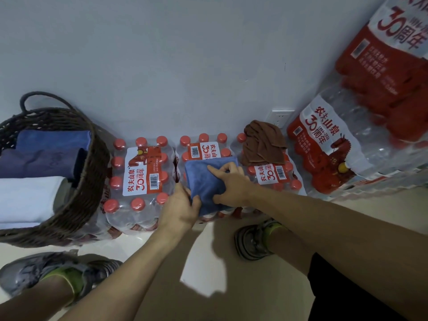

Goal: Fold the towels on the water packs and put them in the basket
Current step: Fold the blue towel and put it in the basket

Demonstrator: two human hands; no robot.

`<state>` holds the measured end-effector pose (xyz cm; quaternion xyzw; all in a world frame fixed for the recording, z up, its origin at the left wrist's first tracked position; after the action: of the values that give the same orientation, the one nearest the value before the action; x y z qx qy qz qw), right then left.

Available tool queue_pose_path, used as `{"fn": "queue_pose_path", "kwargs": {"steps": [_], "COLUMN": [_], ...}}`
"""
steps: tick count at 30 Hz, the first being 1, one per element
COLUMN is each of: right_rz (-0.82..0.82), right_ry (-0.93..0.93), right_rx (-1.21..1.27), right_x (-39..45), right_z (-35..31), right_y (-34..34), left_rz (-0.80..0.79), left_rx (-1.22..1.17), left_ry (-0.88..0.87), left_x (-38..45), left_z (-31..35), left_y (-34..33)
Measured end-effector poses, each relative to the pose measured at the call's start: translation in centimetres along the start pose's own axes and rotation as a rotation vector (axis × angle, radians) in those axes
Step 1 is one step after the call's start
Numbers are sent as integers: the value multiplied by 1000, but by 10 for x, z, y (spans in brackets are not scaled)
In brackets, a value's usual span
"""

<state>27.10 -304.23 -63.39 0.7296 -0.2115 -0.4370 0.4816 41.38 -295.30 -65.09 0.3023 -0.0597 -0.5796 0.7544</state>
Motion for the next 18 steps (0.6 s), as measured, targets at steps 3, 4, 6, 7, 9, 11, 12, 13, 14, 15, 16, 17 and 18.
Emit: {"fn": "queue_pose_path", "kwargs": {"steps": [3, 4, 6, 7, 9, 11, 12, 13, 14, 15, 16, 17, 18], "right_rz": [1, -3, -20, -36, -71, -67, -36, 16, 76, 122, 151, 163, 171], "right_ry": [11, 20, 45, 60, 100, 140, 164, 195, 227, 251, 265, 268, 267], "right_rx": [4, -8, -24, -18, 50, 150, 185, 192, 170, 131, 89, 51, 25], "right_x": [2, 2, 4, 5, 6, 2, -2, -8, -16, -24, -32, -38, -43], "right_z": [2, 2, 4, 5, 6, 12, 18, 23, 28, 33, 37, 40, 43], "right_y": [1, 0, 1, 2, 6, 10, 12, 12, 11, 7, 0, -7, -14], "left_rz": [-1, 40, 165, 175, 24, -147, -195, -215, -222, -226, -224, -209, -187], "left_rx": [-84, -57, 103, 151, 159, 177, 202, 229, 249, 248, 223, 190, 160], "left_ry": [190, 178, -120, -334, -632, -726, -724, -708, -676, -641, -622, -621, -625], "left_x": [6, 6, 2, -3, -10, -12, -12, -11, -11, -11, -11, -11, -11], "left_z": [-11, -9, 9, 21, 33, 28, 20, 12, 4, -2, -6, -7, -6], "left_y": [11, 15, 22, 19, 9, -1, -3, -4, -3, -2, -1, 0, 1]}}
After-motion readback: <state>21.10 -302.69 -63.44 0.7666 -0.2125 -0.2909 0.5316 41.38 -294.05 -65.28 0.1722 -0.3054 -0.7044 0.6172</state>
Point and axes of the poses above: each hand's wrist, its own x-axis towards the middle knuckle, its own y-axis out of the back of the hand, z = x × y, the point moved 5 cm from there along x, towards the middle knuckle, and after that the axes turned 13 degrees about -x, right-handed, at the moved point
